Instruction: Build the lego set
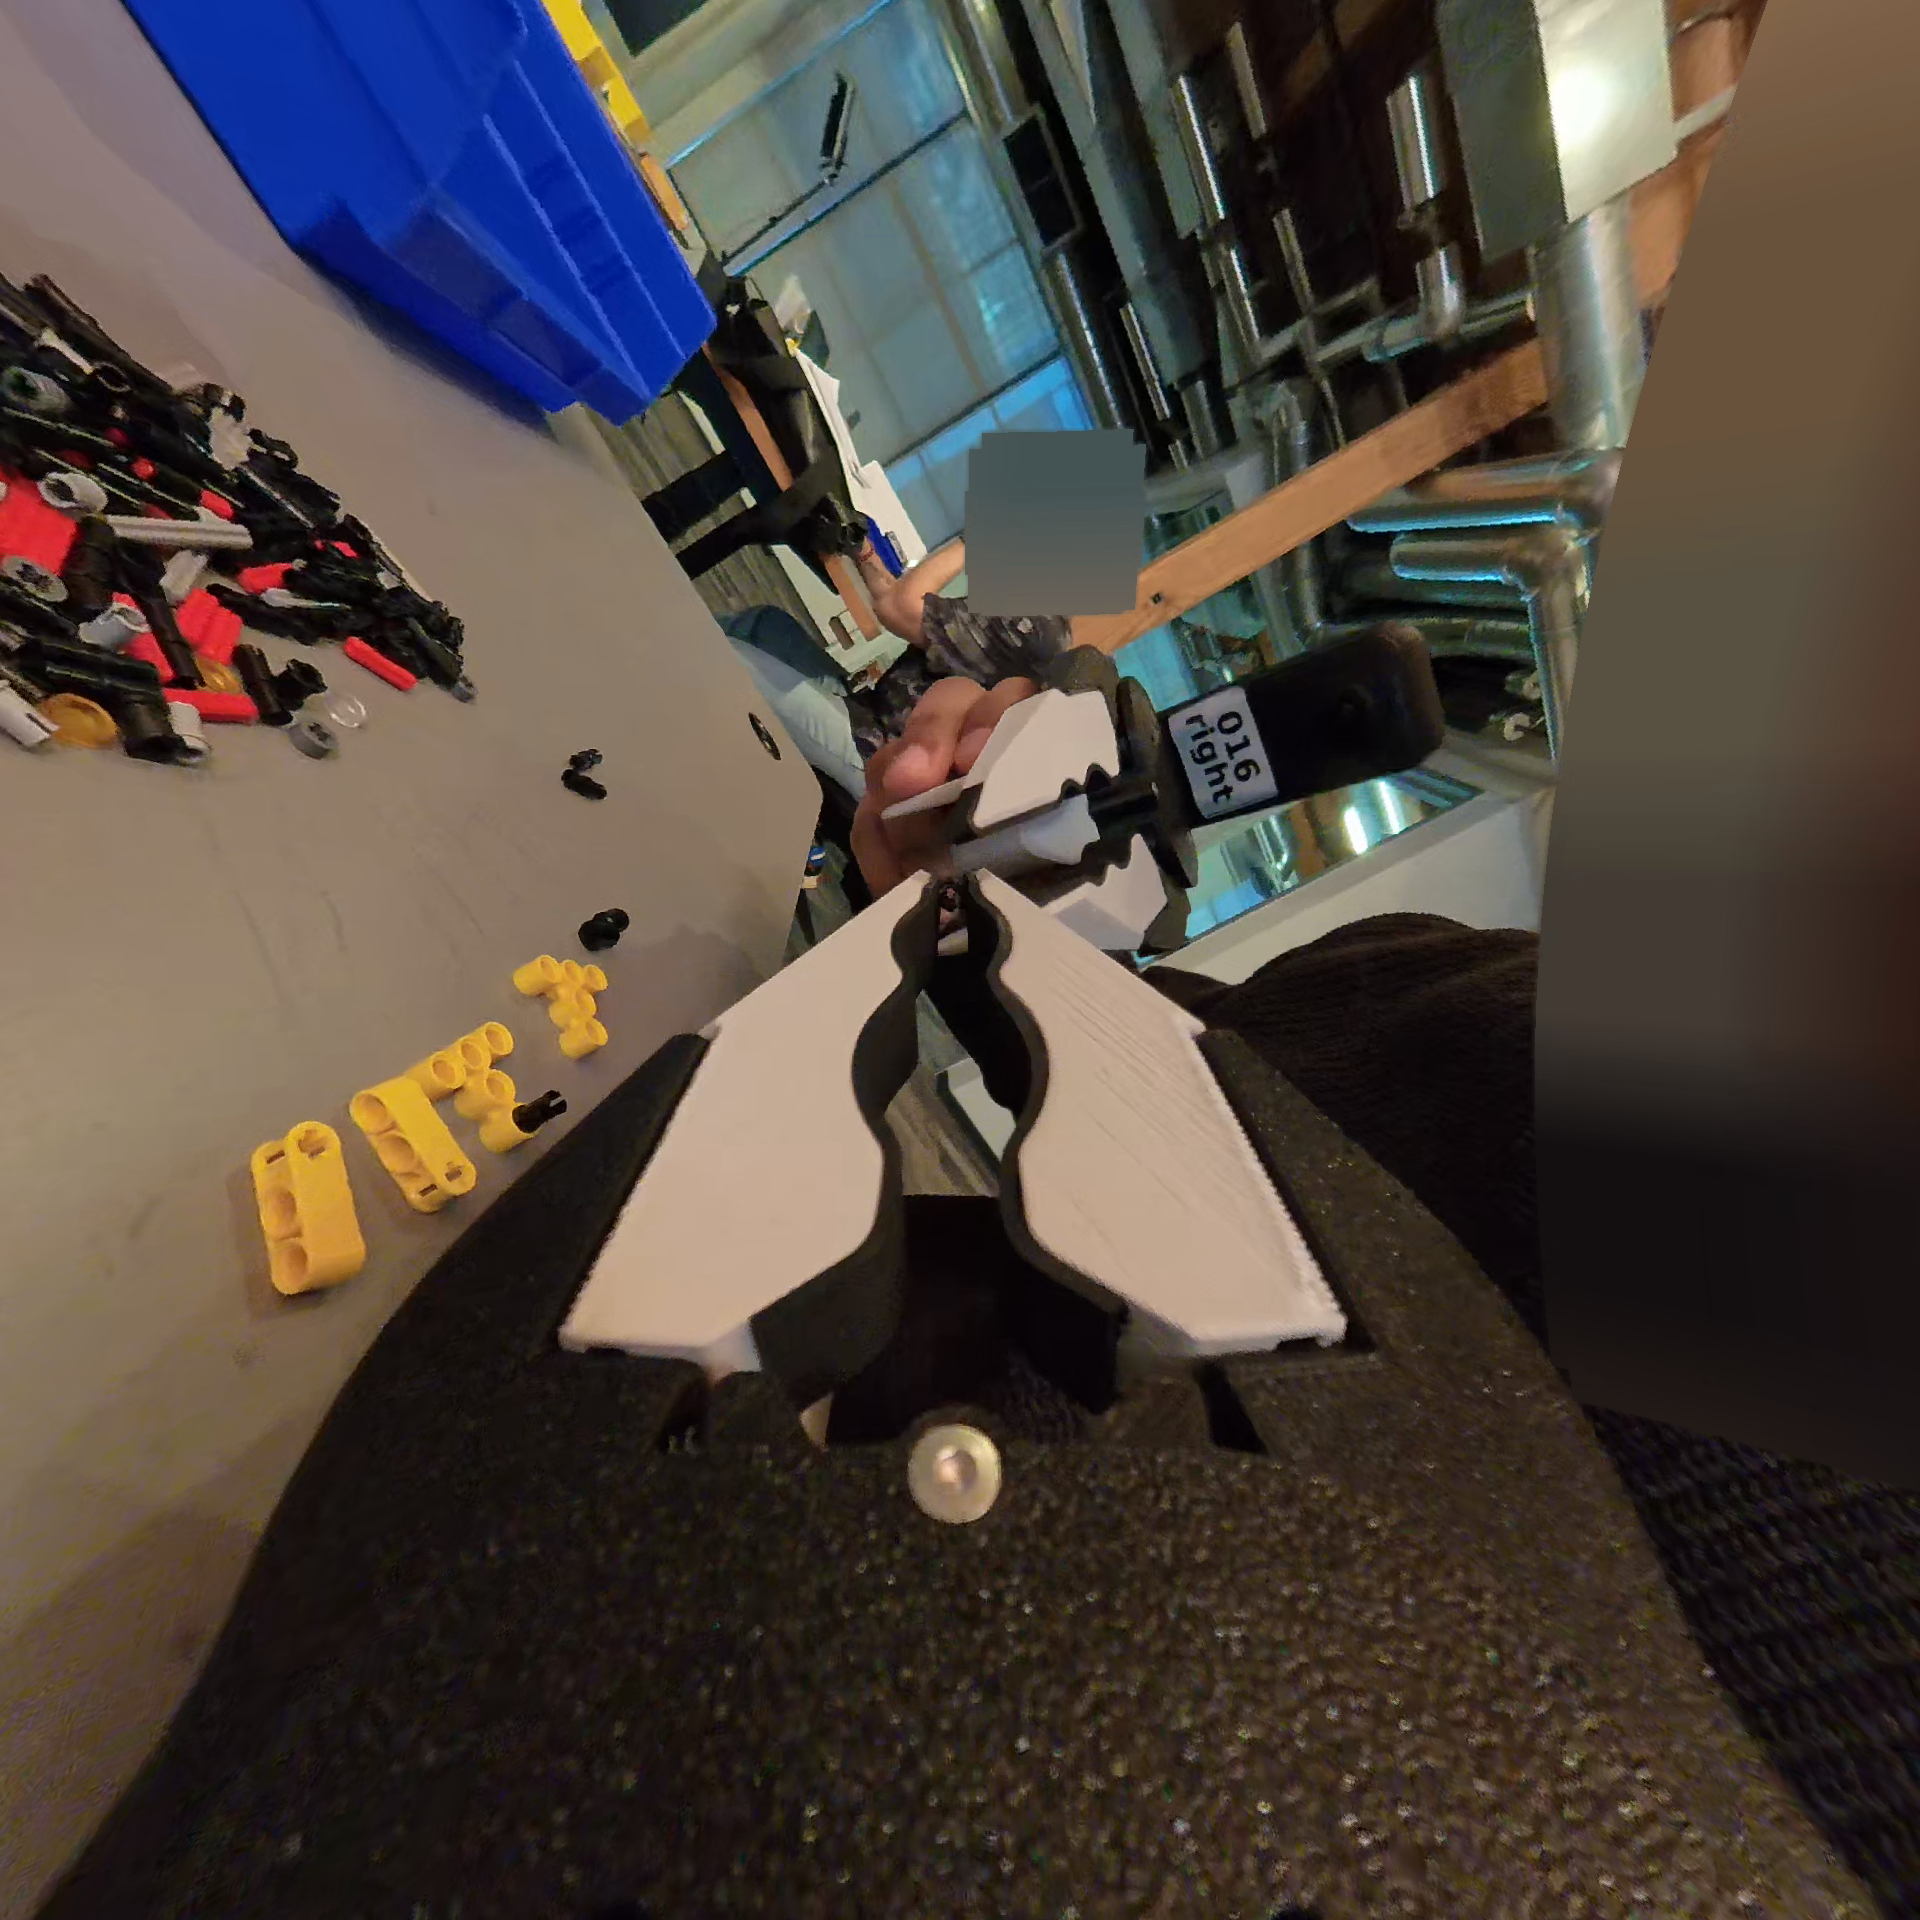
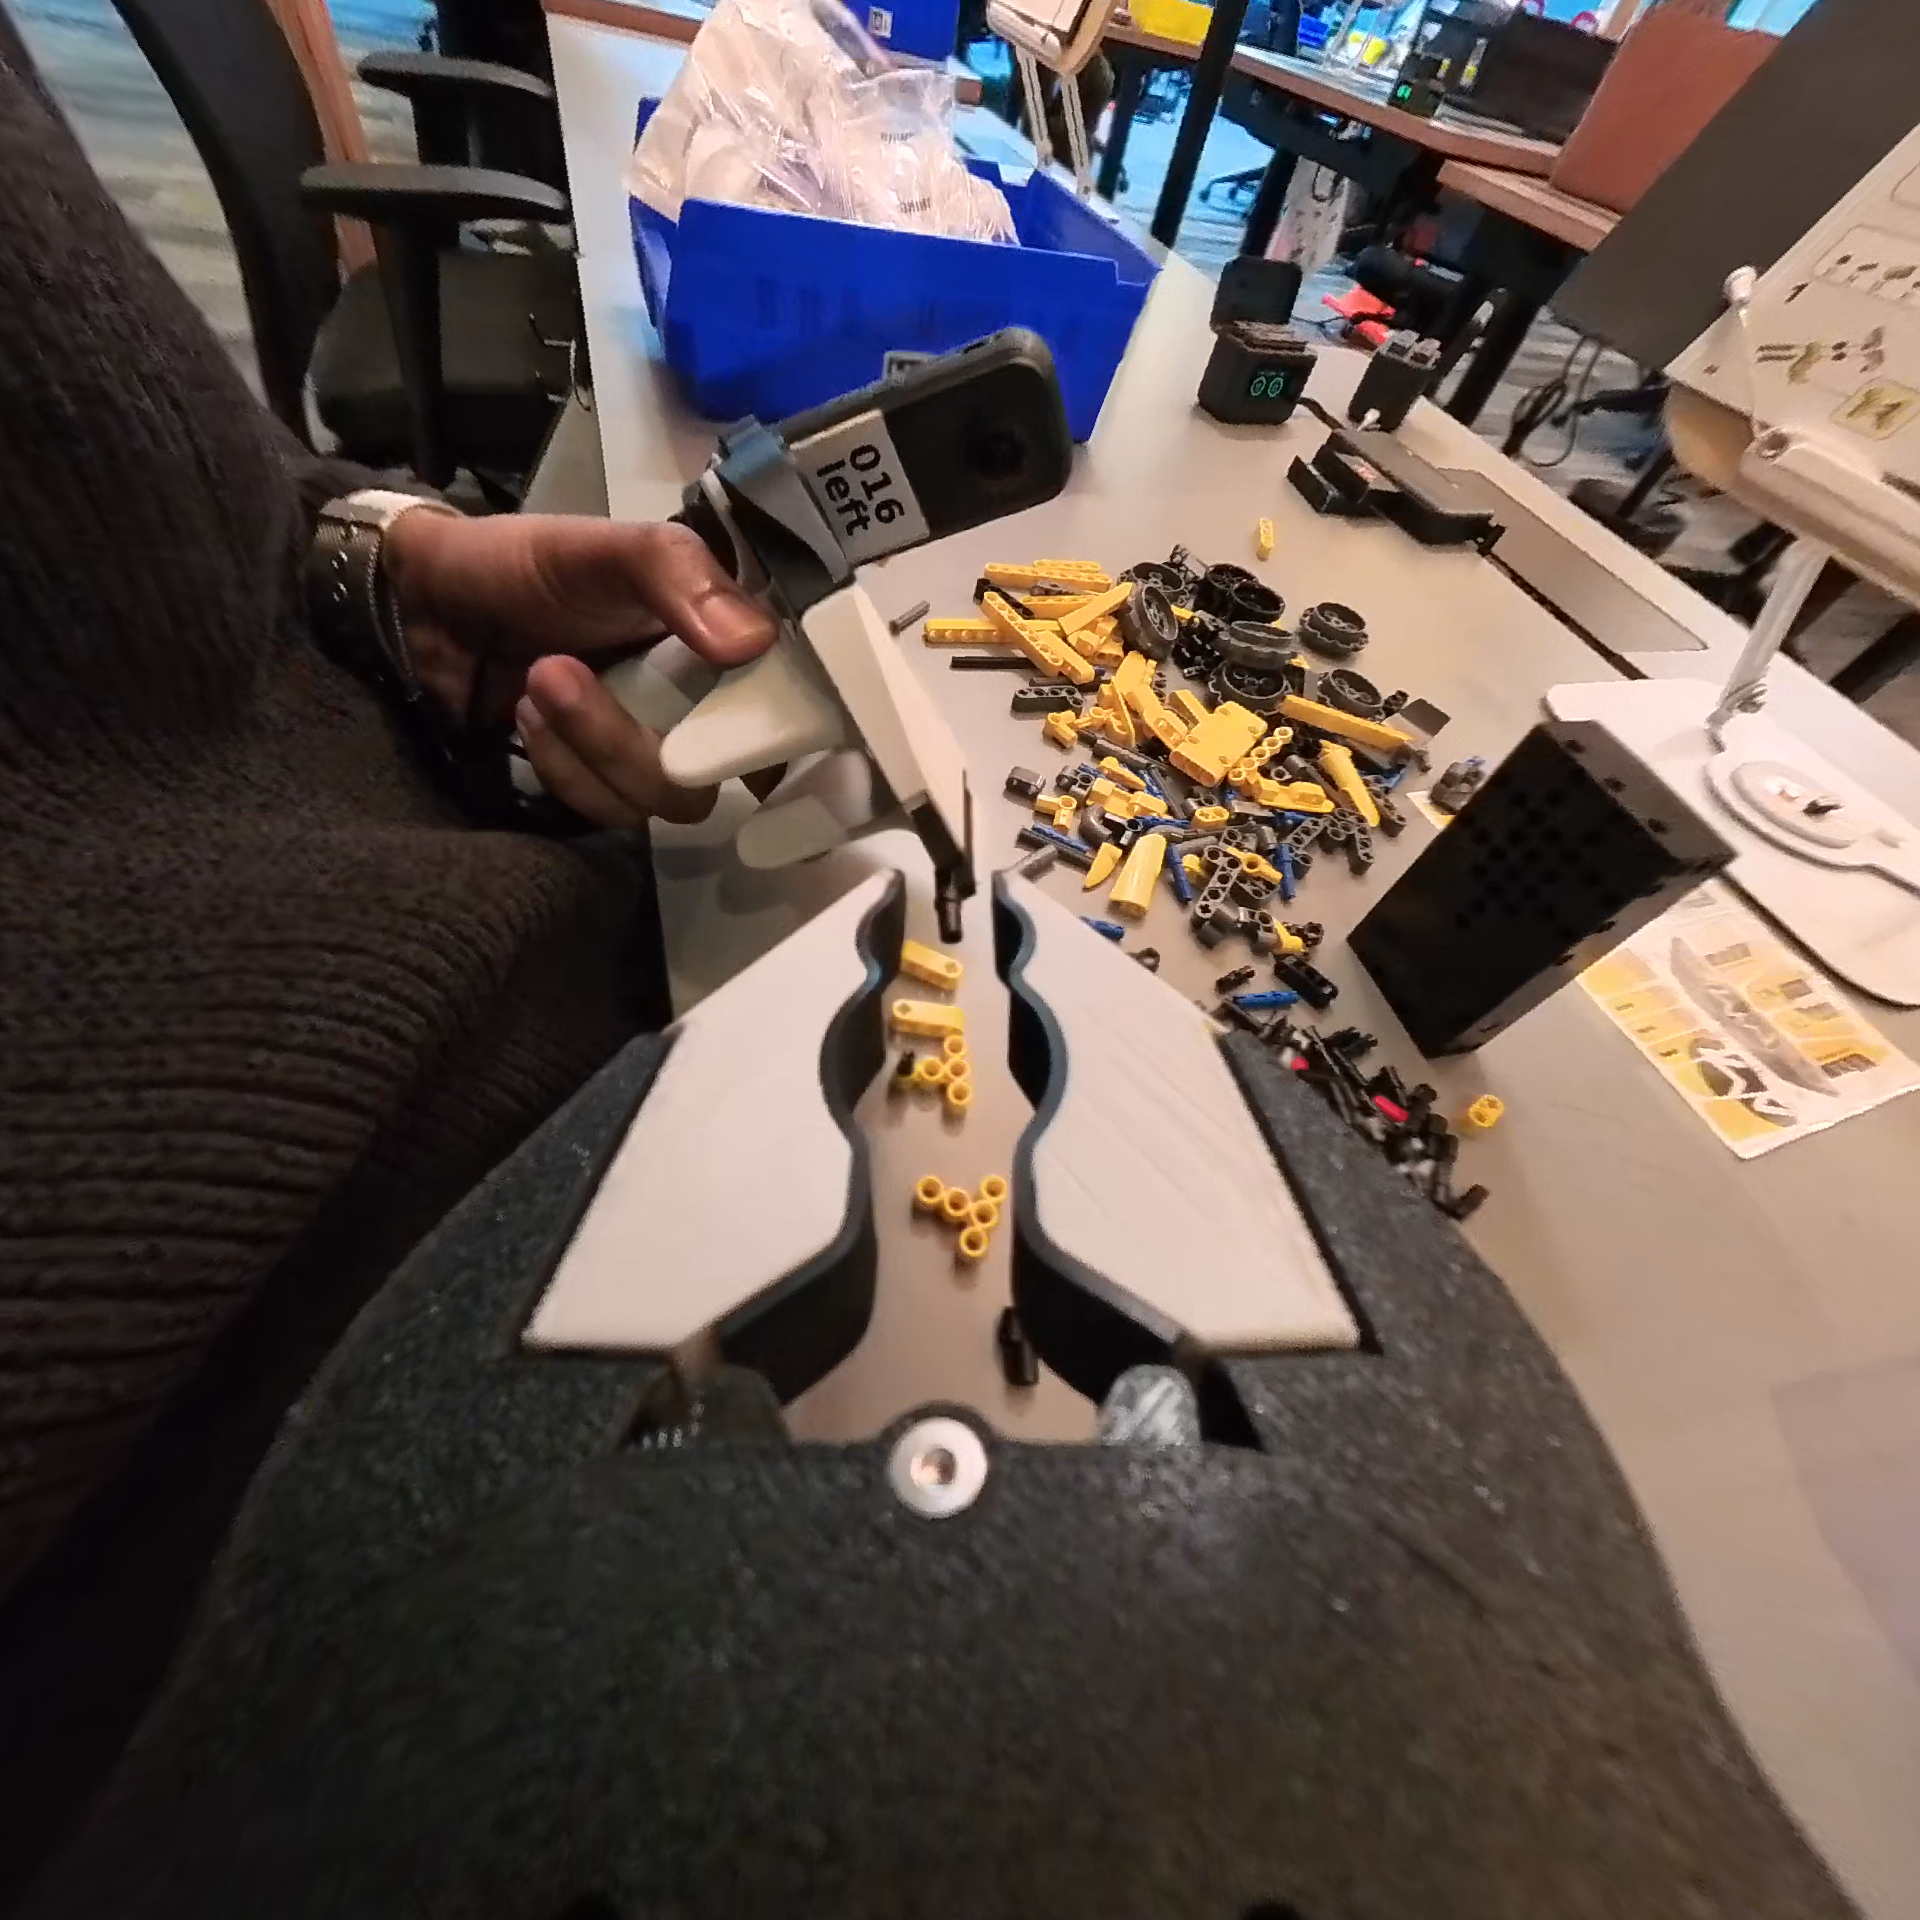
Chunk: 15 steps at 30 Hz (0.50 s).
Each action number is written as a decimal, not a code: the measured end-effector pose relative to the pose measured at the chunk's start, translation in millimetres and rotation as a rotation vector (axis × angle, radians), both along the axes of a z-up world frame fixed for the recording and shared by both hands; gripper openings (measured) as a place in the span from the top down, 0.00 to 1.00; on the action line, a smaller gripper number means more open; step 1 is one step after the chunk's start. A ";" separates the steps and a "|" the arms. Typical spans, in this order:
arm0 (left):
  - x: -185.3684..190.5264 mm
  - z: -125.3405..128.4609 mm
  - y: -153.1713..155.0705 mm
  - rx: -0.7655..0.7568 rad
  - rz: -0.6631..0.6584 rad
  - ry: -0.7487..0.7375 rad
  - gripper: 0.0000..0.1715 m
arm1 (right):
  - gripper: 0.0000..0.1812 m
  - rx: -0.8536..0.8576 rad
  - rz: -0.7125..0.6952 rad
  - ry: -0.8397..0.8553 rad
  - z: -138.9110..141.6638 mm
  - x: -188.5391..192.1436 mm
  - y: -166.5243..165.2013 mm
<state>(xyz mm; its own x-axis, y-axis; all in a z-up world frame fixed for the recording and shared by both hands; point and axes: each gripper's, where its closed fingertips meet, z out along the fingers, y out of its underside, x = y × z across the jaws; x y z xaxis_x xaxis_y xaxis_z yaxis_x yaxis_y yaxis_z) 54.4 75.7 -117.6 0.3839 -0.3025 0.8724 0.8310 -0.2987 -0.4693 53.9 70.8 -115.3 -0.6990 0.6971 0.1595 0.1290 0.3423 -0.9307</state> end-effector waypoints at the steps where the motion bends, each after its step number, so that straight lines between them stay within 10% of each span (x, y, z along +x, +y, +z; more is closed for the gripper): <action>1: -0.4 1.0 -0.5 0.006 -0.002 -0.013 0.98 | 0.91 -0.024 0.003 -0.013 1.4 0.1 0.2; 15: 4.0 9.0 -7.6 0.065 -0.052 -0.126 0.97 | 0.98 -0.083 0.051 -0.065 1.4 4.6 -6.5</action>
